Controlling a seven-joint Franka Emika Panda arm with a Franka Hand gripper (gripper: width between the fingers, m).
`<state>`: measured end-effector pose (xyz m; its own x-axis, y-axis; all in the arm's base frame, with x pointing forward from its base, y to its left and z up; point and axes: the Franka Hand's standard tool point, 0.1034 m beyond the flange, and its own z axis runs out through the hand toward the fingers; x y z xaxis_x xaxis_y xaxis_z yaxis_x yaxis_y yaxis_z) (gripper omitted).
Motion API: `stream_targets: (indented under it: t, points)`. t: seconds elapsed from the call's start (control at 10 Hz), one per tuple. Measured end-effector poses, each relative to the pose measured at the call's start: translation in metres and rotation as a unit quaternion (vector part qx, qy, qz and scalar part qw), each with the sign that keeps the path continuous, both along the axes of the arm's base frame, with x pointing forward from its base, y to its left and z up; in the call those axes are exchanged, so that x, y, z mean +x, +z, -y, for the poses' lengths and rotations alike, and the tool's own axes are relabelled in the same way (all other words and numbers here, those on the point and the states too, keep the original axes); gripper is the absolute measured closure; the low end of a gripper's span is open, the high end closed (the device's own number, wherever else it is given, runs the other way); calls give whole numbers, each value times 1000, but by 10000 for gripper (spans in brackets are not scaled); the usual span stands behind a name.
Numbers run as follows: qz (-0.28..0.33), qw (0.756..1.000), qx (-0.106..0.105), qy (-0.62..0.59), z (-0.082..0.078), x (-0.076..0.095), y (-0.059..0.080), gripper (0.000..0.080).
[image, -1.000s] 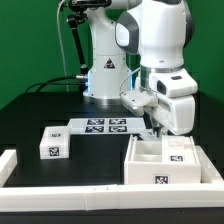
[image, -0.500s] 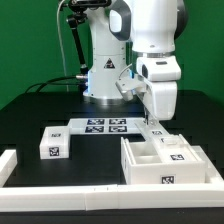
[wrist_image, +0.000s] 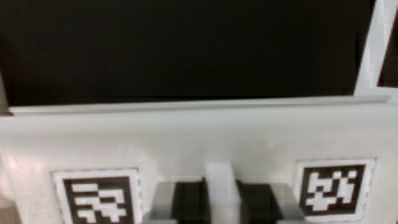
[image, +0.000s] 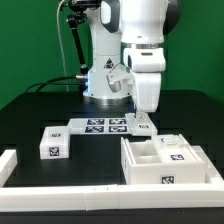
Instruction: Assemble cabinet
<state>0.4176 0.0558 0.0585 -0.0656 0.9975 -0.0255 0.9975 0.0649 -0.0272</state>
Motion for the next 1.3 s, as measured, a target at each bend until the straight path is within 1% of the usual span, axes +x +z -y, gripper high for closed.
stream_targets:
  t: [0.2,0.3,0.4,0.5,0.7,1.0,1.3]
  points:
    - [0,1000,0,-1,0,0,0,731]
    - [-2,1000,0,3,3,1,-1,731]
    - [-4,1000,-3,0,14,8,-1,731]
    - [-3,1000,-5,-13,21,14,2,731]
    - [-4,999,-6,-39,17,14,2,731]
    - [-5,999,-6,-38,18,14,1,731]
    - [2,999,-5,-38,17,24,4,731]
